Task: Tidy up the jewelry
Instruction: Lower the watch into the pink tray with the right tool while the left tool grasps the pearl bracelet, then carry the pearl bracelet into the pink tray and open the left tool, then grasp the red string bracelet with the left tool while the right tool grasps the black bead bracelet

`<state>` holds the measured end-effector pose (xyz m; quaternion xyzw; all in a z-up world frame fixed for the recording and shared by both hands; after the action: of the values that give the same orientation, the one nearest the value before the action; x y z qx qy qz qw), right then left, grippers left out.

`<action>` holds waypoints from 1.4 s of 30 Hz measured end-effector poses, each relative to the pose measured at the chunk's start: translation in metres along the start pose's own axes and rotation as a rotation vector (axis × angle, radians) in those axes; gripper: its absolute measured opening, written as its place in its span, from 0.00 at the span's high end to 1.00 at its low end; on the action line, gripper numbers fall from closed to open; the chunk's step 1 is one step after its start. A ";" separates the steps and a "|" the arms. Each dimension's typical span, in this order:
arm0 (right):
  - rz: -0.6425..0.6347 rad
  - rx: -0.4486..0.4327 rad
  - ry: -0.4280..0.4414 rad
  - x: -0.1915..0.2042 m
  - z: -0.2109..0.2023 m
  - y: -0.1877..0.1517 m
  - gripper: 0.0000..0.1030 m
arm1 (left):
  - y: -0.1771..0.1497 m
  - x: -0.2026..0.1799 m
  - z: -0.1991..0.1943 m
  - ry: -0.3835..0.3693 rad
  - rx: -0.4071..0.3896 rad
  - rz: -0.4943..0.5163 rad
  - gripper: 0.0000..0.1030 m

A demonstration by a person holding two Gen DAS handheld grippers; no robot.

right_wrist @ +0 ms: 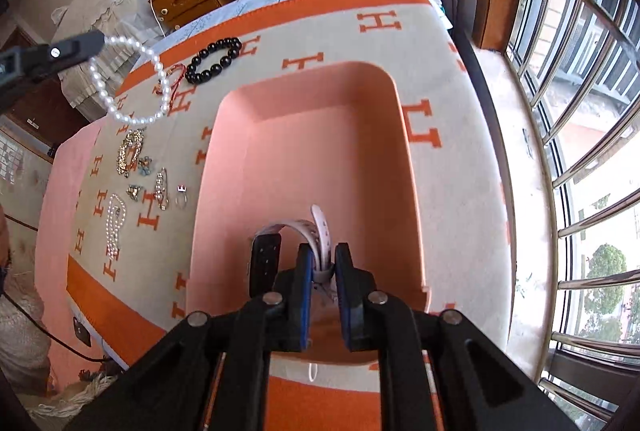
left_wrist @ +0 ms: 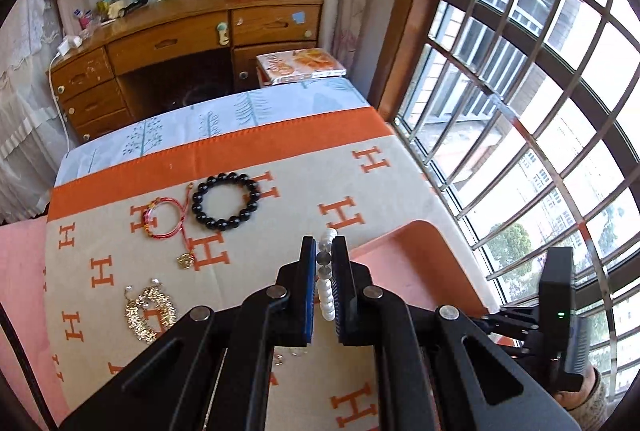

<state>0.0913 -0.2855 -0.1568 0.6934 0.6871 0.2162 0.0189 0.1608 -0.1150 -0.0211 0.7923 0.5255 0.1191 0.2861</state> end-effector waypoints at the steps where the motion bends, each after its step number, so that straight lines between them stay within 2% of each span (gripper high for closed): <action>1: 0.013 -0.001 0.004 -0.002 0.000 -0.001 0.87 | 0.001 -0.012 0.000 -0.020 0.002 0.018 0.95; 4: 0.048 -0.038 0.012 -0.005 -0.008 -0.002 0.85 | -0.002 -0.045 0.011 -0.066 0.023 0.065 0.95; 8: 0.058 -0.083 -0.006 -0.008 -0.018 -0.005 0.78 | -0.018 -0.074 0.054 -0.070 0.090 0.143 0.94; 11: 0.056 -0.091 0.014 -0.005 -0.022 -0.011 0.77 | -0.032 -0.080 0.091 -0.006 0.114 0.224 0.94; 13: 0.040 -0.099 0.005 -0.003 -0.025 -0.012 0.77 | -0.041 -0.076 0.107 0.027 0.129 0.247 0.90; 16: 0.019 -0.103 -0.008 0.000 -0.027 -0.014 0.77 | -0.048 -0.064 0.111 0.035 0.138 0.221 0.62; 17: 0.015 -0.103 -0.007 0.001 -0.027 -0.014 0.77 | -0.050 -0.059 0.109 0.033 0.137 0.204 0.41; 18: 0.014 -0.103 -0.004 0.001 -0.027 -0.014 0.77 | -0.051 -0.054 0.104 0.032 0.128 0.186 0.25; 19: 0.012 -0.105 -0.002 0.002 -0.026 -0.013 0.77 | -0.052 -0.050 0.099 0.031 0.109 0.169 0.22; 25: -0.002 -0.105 0.016 0.013 -0.024 -0.010 0.77 | -0.072 -0.015 0.073 0.067 0.105 0.141 0.21; 29: -0.038 -0.106 0.013 0.027 -0.026 -0.007 0.77 | -0.086 0.023 0.058 0.129 0.108 0.106 0.21; 32: -0.072 -0.110 0.014 0.042 -0.031 -0.001 0.77 | -0.089 0.055 0.039 0.164 0.080 0.061 0.21; 34: -0.093 -0.116 0.017 0.052 -0.035 0.006 0.77 | -0.086 0.074 0.024 0.174 0.057 0.030 0.21; 37: -0.120 -0.123 0.033 0.070 -0.044 0.022 0.77 | -0.084 0.101 0.007 0.197 0.090 -0.001 0.21; 42: -0.142 -0.155 0.064 0.099 -0.065 0.065 0.76 | -0.068 0.139 -0.024 0.276 0.070 -0.014 0.21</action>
<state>0.1275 -0.2111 -0.0501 0.6320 0.7161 0.2888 0.0657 0.1557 0.0373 -0.0565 0.7742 0.5693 0.2065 0.1840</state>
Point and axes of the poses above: each gripper's, at about its wrist camera, not at the fingertips, and z roughly the way its jaws point, x to its left, y to its top, the point moved 8 cm from there along z, roughly the way its jaws point, and after that the axes turned 2 degrees about z, right-handed, at the moved point
